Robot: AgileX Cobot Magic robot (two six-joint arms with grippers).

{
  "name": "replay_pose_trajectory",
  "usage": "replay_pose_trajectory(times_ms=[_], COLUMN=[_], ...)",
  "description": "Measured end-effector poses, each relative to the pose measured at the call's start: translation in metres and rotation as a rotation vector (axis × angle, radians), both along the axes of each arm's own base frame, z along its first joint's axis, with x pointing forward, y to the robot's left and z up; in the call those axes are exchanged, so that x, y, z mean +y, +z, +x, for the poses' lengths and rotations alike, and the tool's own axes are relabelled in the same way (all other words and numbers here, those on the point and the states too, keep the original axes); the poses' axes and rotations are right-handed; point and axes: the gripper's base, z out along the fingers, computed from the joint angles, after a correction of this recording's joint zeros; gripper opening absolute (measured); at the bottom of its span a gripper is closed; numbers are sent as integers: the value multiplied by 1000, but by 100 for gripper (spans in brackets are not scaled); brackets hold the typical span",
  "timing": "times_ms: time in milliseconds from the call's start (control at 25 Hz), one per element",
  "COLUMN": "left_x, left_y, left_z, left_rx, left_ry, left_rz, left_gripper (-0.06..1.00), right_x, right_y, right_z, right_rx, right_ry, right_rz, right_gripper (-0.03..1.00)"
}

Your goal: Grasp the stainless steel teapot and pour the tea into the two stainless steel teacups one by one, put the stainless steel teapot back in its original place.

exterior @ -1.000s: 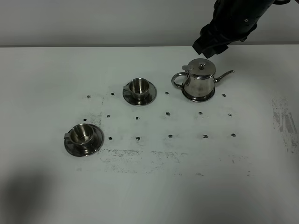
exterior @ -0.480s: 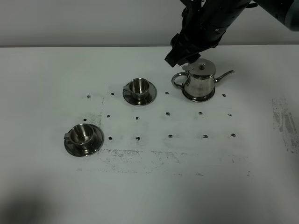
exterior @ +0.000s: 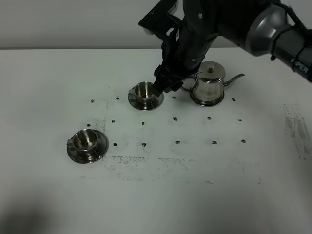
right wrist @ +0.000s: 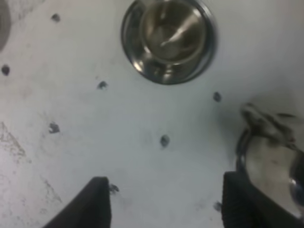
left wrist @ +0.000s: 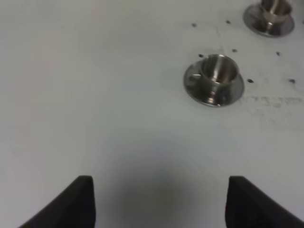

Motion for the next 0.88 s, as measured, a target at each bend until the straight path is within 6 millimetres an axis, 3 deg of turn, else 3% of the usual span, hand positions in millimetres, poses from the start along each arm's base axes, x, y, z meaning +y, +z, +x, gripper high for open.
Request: replay_pose_trajectory(times_ms=[640,880], left_x=[0,0], left_y=[0,0], left_z=[-1,-1], left_rx=[-4,-4], left_ry=[11,11], left_rz=[0,0], left_gripper=[56,56], right_x=[8,8], right_y=[-1,4], right_z=[8,17], right_rx=[-83,-214], right_ry=[5,23], right_rz=[53,40], right_gripper=[50,50])
